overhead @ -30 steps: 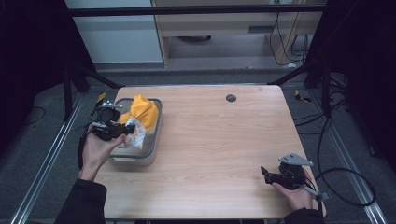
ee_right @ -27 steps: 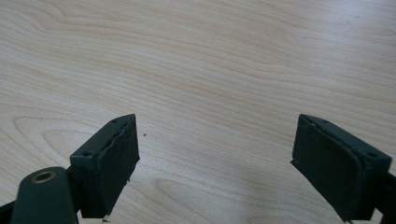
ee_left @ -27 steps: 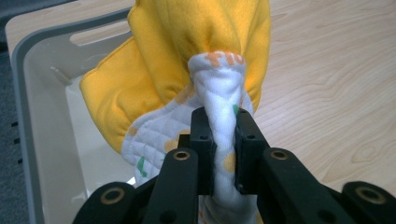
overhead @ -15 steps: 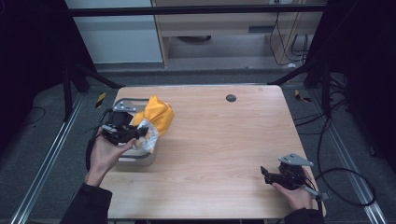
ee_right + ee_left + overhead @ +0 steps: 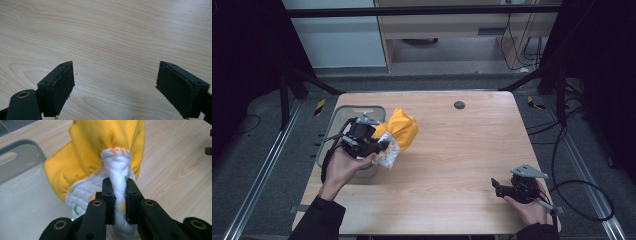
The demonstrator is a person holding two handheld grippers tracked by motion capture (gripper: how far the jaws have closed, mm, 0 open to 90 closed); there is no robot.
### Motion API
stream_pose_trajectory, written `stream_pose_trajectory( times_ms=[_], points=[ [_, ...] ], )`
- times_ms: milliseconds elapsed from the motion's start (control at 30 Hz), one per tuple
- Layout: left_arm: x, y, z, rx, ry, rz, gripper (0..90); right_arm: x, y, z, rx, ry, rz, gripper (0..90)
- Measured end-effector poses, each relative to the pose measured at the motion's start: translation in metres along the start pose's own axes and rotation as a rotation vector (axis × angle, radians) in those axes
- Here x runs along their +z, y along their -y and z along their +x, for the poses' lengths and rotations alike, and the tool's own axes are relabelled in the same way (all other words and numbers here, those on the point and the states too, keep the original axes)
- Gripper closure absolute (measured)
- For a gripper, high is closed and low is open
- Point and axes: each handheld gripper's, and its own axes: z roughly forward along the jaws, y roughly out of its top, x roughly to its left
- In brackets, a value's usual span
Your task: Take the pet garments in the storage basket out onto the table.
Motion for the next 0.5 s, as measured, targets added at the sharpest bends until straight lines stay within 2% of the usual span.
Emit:
stream_pose_trajectory(
  times_ms=[267, 500],
  points=[
    [0.015, -0.005, -0.019, 0.040, 0.034, 0.009, 80.9, -0.001, 0.000, 0.000, 0.007, -0.004, 0.000, 14.5],
    [0.027, -0.007, -0.028, 0.056, 0.055, 0.022, 80.9, -0.001, 0.001, -0.001, -0.002, 0.001, -0.004, 14.5]
  ],
)
